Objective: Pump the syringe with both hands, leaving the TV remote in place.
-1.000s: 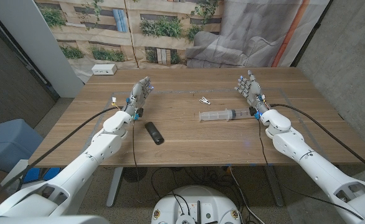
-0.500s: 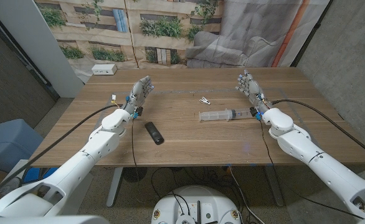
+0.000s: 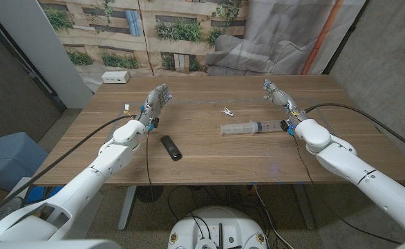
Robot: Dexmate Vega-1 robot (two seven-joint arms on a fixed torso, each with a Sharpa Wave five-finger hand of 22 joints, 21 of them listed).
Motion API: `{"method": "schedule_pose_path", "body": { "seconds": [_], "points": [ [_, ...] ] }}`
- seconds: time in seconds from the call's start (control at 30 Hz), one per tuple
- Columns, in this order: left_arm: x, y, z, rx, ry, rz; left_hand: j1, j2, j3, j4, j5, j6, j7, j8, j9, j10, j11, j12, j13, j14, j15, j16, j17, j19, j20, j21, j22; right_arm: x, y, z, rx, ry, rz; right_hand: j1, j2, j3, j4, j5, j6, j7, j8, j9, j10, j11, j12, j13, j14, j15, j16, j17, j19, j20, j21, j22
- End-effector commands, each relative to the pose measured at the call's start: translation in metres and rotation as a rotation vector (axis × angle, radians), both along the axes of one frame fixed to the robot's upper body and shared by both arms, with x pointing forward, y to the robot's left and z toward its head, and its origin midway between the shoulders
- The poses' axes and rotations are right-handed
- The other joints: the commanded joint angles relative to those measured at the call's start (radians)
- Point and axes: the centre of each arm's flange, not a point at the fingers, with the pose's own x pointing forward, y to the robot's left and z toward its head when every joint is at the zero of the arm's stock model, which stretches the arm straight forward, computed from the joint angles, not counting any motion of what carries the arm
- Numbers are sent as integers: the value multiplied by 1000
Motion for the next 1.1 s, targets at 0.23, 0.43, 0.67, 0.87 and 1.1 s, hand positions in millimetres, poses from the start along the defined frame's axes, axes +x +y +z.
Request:
{"method": "schedule_pose_path", "body": {
  "seconds": [0.23, 0.43, 0.67, 0.87, 1.1],
  "points": [
    [-6, -9, -1, -26, 15, 21, -2, 81, 5, -2, 4, 10, 1, 0, 3, 11, -4, 6, 3, 7, 2, 5, 3, 9, -24, 8, 4, -30, -6, 0, -383, -38, -197, 18, 10, 11, -18, -2, -12, -17, -2, 2, -6, -11, 2, 1, -1, -9, -8, -4, -42, -2, -3, 4],
    [-8, -10, -2, -35, 21, 36, -3, 81, 6, -2, 4, 12, 2, 0, 3, 13, -4, 4, 3, 12, 1, 5, 3, 10, -19, 7, 4, -35, -5, -3, -502, -26, -230, 32, 6, 17, -33, -8, -28, -22, -5, 2, -20, -14, -1, 1, -11, -9, -13, -8, -80, -5, -4, 5],
    [-8, -11, -5, -45, 30, 39, -4, 81, 7, -1, 5, 12, 2, -1, 3, 15, -6, 3, 3, 14, 0, 4, 4, 11, -16, 6, 4, -41, -4, -2, -678, -6, -300, 48, -4, 20, -54, -18, -57, -21, -9, 2, -41, -21, -4, 1, -40, -9, -22, -11, -115, -5, -2, 5],
    [-7, -13, -6, -47, 33, 34, -6, 81, 8, 0, 5, 12, 2, -2, 3, 17, -8, 2, 3, 25, -1, 6, 4, 13, -13, 6, 4, -45, -6, -3, -735, 11, -338, 66, -21, 21, -79, -28, -81, -19, -9, 3, -57, -24, -5, 1, -57, -5, -24, -13, -158, -2, -4, 5],
    [-6, -16, -8, -49, 41, 32, -9, 81, 8, 3, 5, 12, 2, -2, 4, 22, -9, 2, 3, 36, -1, 8, 5, 15, -11, 5, 4, -52, -12, -1, -863, 60, -382, 93, -35, 26, -111, -38, -113, -22, -9, 4, -84, -29, -6, 1, -80, -1, -25, -15, -191, 12, 1, 5]
  ]
}}
